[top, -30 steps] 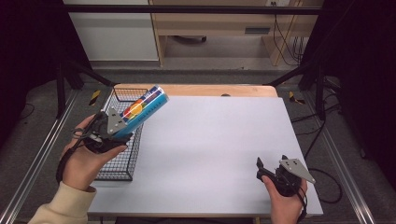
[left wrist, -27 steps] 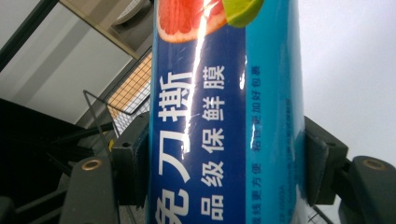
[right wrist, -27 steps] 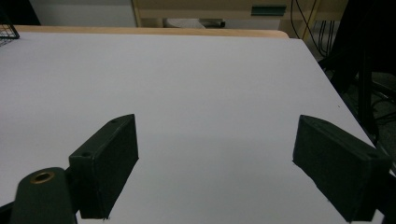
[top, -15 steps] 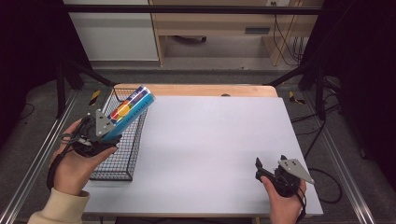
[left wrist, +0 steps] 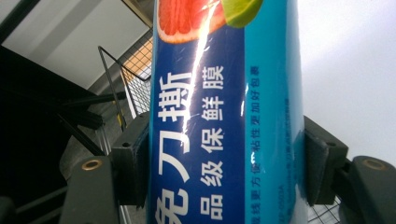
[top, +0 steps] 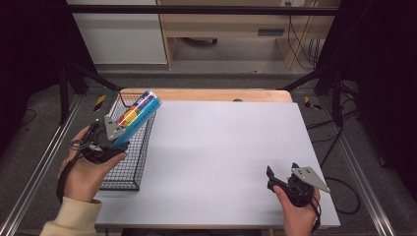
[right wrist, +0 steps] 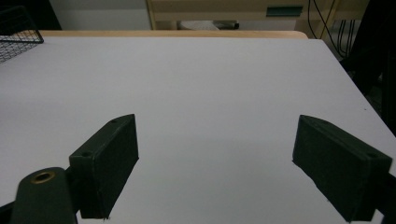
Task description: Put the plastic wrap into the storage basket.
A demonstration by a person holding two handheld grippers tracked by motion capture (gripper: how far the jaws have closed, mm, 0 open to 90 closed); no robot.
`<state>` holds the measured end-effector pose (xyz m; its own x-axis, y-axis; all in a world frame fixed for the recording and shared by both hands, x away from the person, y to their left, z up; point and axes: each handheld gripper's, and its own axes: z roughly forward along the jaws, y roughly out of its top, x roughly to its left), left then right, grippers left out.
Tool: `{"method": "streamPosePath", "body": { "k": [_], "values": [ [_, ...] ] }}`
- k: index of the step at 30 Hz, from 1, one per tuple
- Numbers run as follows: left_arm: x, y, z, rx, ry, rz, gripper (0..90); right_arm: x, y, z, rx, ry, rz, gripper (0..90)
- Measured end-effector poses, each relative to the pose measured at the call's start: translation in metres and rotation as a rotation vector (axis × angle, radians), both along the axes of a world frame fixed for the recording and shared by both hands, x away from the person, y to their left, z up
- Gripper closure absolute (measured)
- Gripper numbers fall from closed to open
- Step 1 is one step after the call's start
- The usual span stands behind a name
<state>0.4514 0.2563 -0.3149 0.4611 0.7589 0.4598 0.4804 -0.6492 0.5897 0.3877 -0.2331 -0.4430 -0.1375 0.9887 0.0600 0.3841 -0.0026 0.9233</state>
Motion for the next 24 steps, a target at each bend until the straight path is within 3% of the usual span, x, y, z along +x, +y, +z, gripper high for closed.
{"method": "streamPosePath", "body": {
  "k": [10,24],
  "values": [
    [-0.007,0.005,-0.005,-0.035,-0.009,0.053,32.1,0.0,0.0,0.0,0.005,0.002,0.022,14.5],
    [-0.011,0.016,-0.012,-0.038,-0.016,0.113,32.1,-0.002,-0.001,0.001,-0.017,0.001,0.002,14.4]
  ]
}}
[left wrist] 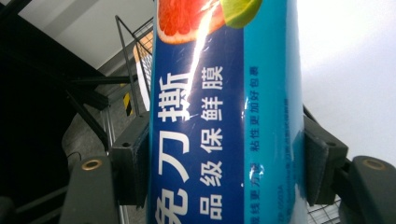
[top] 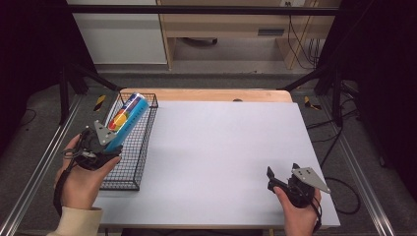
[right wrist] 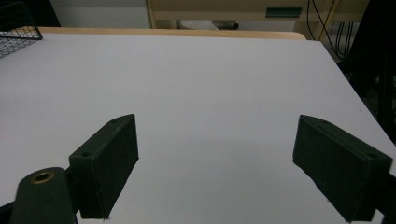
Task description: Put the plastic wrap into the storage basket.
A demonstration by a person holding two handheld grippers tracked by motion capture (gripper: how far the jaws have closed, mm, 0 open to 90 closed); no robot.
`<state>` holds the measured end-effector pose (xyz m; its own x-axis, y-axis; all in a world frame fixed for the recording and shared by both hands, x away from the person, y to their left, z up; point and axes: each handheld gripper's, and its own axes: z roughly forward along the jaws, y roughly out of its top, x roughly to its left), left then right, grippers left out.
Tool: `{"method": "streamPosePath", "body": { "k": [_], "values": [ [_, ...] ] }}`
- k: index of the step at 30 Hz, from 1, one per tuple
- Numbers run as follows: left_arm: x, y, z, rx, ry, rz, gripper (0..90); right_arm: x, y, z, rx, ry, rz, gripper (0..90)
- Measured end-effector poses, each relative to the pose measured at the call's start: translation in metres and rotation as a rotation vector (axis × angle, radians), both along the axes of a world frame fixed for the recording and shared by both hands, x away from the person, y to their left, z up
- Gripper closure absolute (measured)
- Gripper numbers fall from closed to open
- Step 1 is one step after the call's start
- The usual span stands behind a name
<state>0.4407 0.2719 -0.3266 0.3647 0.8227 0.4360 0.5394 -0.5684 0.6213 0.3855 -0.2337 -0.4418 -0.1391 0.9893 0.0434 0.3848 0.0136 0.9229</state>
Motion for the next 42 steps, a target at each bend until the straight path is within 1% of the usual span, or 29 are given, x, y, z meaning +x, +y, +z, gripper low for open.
{"method": "streamPosePath", "body": {
  "k": [4,6,8,10,18,24,25,33,40,42],
  "values": [
    [0.001,0.002,-0.003,0.001,0.012,0.013,32.1,0.0,0.0,0.0,0.002,-0.001,0.0,14.4],
    [0.003,0.002,-0.005,0.015,0.019,0.031,32.1,0.0,0.0,0.0,0.005,-0.003,0.002,14.4],
    [0.004,0.002,-0.006,0.019,0.019,0.033,32.1,0.0,0.0,0.0,0.004,-0.002,0.001,14.4],
    [0.005,0.003,-0.007,0.012,0.025,0.036,32.1,0.0,0.0,0.0,0.005,-0.002,0.003,14.4],
    [0.005,0.002,-0.008,0.019,0.028,0.043,32.1,0.0,0.0,0.001,0.006,-0.004,0.006,14.4],
    [0.006,0.002,-0.01,0.009,0.039,0.043,32.1,0.0,0.0,0.001,0.007,-0.004,0.007,14.4],
    [0.005,0.001,-0.01,0.019,0.041,0.052,32.1,0.0,0.0,0.001,0.007,-0.004,0.007,14.4],
    [0.004,0.001,-0.011,0.021,0.048,0.066,32.1,0.0,0.0,0.0,0.006,-0.001,0.007,14.4],
    [0.004,0.001,-0.012,0.023,0.059,0.072,32.1,0.0,0.001,0.0,-0.008,-0.001,0.007,14.4],
    [0.004,0.001,-0.013,0.025,0.059,0.077,32.1,0.001,0.001,0.0,-0.021,0.001,0.004,14.3]
  ]
}}
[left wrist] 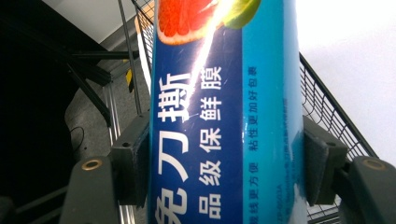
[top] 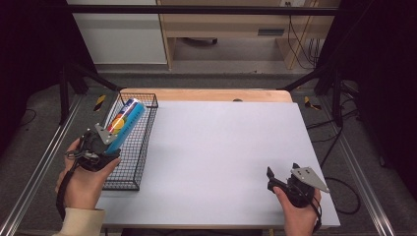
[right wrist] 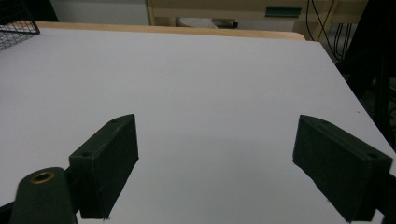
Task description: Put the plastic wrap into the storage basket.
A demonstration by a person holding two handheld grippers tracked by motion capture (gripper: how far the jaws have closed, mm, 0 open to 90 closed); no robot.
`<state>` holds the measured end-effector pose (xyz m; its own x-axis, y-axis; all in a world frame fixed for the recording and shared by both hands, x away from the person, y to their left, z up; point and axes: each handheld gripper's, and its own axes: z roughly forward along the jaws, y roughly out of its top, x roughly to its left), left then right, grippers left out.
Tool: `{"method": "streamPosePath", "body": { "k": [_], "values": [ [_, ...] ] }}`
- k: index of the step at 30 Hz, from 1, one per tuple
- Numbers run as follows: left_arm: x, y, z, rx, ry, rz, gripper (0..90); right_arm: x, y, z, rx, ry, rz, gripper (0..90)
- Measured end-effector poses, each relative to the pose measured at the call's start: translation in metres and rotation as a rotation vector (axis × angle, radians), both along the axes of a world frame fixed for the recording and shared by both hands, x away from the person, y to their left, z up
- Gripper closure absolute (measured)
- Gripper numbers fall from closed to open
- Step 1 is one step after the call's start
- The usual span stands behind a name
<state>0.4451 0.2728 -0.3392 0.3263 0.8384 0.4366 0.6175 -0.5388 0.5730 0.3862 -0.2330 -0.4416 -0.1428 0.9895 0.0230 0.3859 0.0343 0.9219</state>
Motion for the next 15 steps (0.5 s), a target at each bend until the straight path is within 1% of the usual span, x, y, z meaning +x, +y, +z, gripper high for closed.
{"method": "streamPosePath", "body": {
  "k": [5,6,9,11,13,14,15],
  "values": [
    [0.001,0.002,-0.002,0.002,0.018,0.007,32.1,0.0,0.0,0.0,-0.004,0.005,0.0,14.4],
    [0.002,0.002,-0.003,0.005,0.029,0.007,32.1,0.0,0.0,-0.001,-0.003,0.005,0.001,14.4],
    [0.004,0.003,-0.007,0.011,0.046,0.017,32.1,0.0,0.0,0.0,-0.003,0.006,0.001,14.4],
    [0.006,0.003,-0.009,0.016,0.06,0.025,32.1,0.0,0.0,0.0,-0.002,0.007,0.003,14.4],
    [0.01,0.002,-0.01,0.033,0.075,0.037,32.1,0.0,0.001,0.0,-0.003,0.006,0.008,14.4],
    [0.014,0.002,-0.012,0.035,0.088,0.051,32.1,0.0,0.001,0.001,-0.008,0.005,0.014,14.3],
    [0.014,0.002,-0.012,0.035,0.088,0.051,32.1,0.0,0.002,0.001,-0.008,0.005,0.018,14.3]
  ]
}}
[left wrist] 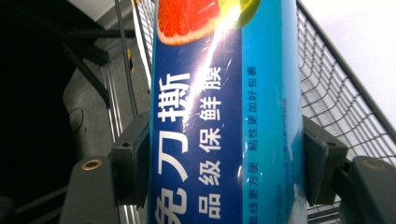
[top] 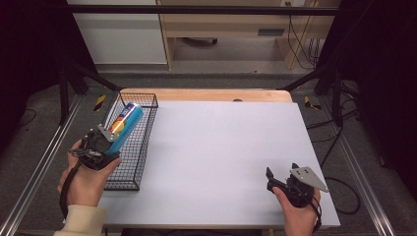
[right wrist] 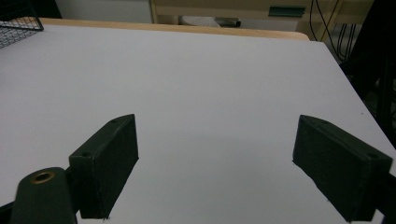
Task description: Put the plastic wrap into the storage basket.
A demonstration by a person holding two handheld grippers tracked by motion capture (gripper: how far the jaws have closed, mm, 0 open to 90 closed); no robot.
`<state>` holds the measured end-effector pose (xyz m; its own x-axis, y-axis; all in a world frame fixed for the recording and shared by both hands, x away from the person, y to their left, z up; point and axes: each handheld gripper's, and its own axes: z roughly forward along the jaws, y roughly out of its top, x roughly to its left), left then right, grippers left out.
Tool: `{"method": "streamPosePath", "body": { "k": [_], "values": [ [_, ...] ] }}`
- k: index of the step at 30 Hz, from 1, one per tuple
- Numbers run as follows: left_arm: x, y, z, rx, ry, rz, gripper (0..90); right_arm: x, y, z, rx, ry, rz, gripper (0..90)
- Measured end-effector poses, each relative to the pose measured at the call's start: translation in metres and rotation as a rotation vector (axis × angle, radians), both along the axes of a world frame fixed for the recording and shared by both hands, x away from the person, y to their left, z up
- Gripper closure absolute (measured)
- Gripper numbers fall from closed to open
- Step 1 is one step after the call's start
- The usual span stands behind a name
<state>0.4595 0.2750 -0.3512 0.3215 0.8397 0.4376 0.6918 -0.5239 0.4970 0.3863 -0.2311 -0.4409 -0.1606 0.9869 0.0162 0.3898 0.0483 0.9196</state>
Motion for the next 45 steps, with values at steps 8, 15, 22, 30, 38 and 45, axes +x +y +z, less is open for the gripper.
{"method": "streamPosePath", "body": {
  "k": [8,15,22,30,38,45],
  "values": [
    [0.021,0.0,-0.007,-0.009,0.062,0.046,32.1,0.0,-0.002,0.0,0.009,0.002,0.008,14.4],
    [0.034,-0.006,-0.018,0.013,0.117,0.065,32.1,0.0,-0.004,0.001,0.012,0.005,0.013,14.4],
    [0.041,-0.005,-0.024,0.016,0.153,0.087,32.1,0.001,-0.003,0.001,0.012,0.008,0.018,14.4],
    [0.045,-0.009,-0.027,0.059,0.187,0.098,32.1,0.001,-0.003,0.0,0.016,0.011,0.022,14.4],
    [0.05,-0.013,-0.03,0.089,0.219,0.096,32.0,0.001,-0.003,0.0,0.016,0.013,0.027,14.3],
    [0.055,-0.016,-0.033,0.114,0.254,0.095,32.0,0.002,-0.004,0.0,0.015,0.018,0.028,14.4]
  ]
}}
